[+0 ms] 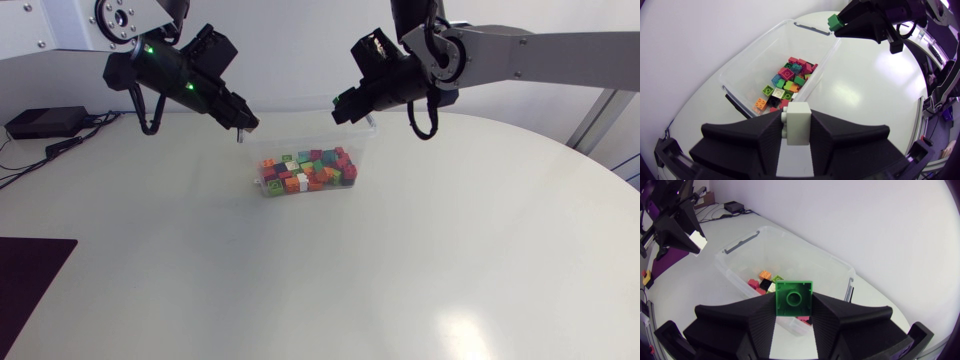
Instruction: Place the duplo bricks in the container
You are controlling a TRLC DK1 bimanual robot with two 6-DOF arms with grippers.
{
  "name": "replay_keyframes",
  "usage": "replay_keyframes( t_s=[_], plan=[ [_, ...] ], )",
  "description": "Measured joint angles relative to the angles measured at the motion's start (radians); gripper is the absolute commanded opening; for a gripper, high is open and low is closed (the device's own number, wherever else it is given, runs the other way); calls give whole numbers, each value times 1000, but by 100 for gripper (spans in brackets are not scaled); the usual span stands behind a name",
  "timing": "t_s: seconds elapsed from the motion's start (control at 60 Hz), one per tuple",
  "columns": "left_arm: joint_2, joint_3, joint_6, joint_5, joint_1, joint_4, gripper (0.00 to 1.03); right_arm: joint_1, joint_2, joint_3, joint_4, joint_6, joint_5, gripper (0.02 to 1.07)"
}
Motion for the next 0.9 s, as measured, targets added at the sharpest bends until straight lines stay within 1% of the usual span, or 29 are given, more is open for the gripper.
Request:
replay_keyframes(
  t_s=[0.133, 0.283, 0.333, 0.367, 0.383, 0.4, 0.45, 0.467, 0.583, 0.7, 0.767, 0.9],
  plan=[
    [47, 37, -24, 8, 0, 27, 25, -10, 61, 60, 32, 24, -8, 25],
    [87, 96, -56, 20, 2, 51, 25, -10, 134, 146, 40, 40, -11, 26],
    [101, 123, -65, 23, 2, 58, 25, -10, 159, 176, 40, 47, -11, 27],
    [109, 138, -71, 23, 3, 58, 25, -10, 176, 196, 40, 51, -10, 35],
    [112, 145, -73, 23, 3, 59, 25, -10, 184, 204, 40, 53, -11, 42],
    [116, 153, -78, 23, 3, 59, 25, -10, 192, 211, 39, 54, -10, 52],
    [125, 168, -82, 24, 5, 68, 26, -9, 216, 230, 29, 57, -7, 97],
    [127, 171, -84, 26, 5, 69, 26, -9, 221, 235, 25, 57, -5, 104],
    [145, 185, -95, 26, 10, 88, 27, -3, 249, 245, 2, 63, 9, 103],
    [159, 186, -116, 26, 11, 120, 28, -3, 234, 230, -1, 65, 13, 103],
    [167, 186, -132, 26, 11, 152, 29, -6, 197, 194, 0, 64, 13, 103],
    [185, 189, -171, 27, 10, 229, 30, -27, 59, 72, 11, 64, 14, 103]
  ],
)
